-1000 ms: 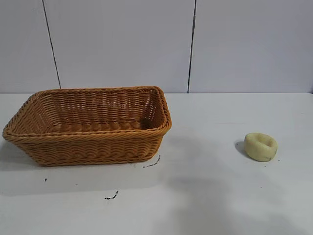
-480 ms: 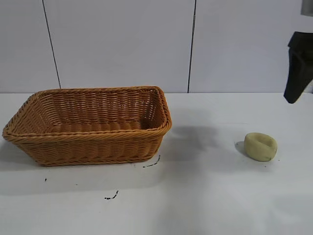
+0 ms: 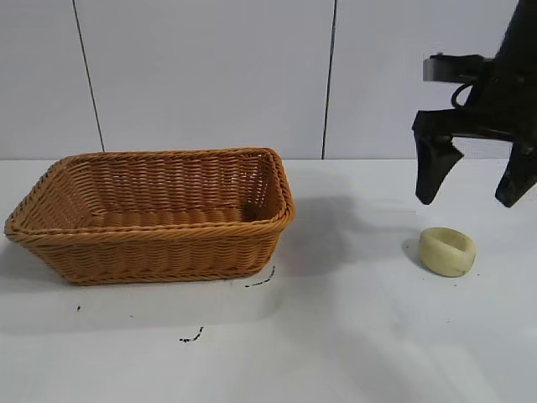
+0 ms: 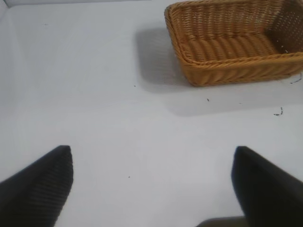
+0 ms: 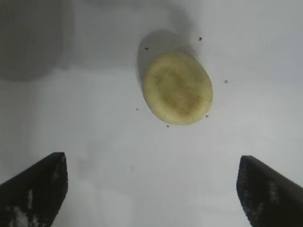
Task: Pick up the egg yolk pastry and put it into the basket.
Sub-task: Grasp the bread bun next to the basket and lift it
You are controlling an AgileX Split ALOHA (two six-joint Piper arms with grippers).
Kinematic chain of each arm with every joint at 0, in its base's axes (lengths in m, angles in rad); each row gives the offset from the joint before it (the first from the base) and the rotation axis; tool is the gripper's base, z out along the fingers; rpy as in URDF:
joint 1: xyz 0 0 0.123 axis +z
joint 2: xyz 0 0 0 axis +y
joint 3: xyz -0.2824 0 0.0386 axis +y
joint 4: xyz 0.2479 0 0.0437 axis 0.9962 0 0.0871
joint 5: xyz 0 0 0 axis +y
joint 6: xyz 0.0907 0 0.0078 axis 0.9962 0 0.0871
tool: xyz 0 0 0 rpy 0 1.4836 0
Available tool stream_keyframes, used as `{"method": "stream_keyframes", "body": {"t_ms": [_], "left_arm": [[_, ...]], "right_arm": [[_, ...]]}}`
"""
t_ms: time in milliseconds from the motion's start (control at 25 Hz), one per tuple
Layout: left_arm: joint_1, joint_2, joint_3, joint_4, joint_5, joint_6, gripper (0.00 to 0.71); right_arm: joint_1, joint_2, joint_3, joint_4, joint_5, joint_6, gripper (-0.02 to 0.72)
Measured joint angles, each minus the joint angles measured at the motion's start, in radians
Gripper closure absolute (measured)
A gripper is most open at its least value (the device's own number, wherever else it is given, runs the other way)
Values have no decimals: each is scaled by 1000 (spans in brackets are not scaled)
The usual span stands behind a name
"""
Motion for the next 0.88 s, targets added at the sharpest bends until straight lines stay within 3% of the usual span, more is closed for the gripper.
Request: {"method": "stream_keyframes", "body": {"t_ms": [240,440,800,880], "left_arm": [[0,0,0,0,0,0,17],[0,0,0,0,0,0,17],[0,0,0,0,0,0,17],[0,0,0,0,0,0,17]], "right_arm": [[0,89,0,-71,-70,20,8],[-1,152,0,-47,-135,22,8],[-1,184,0,-18,-163,23,8],[-1,184,0,-18,-165,23,42]]}}
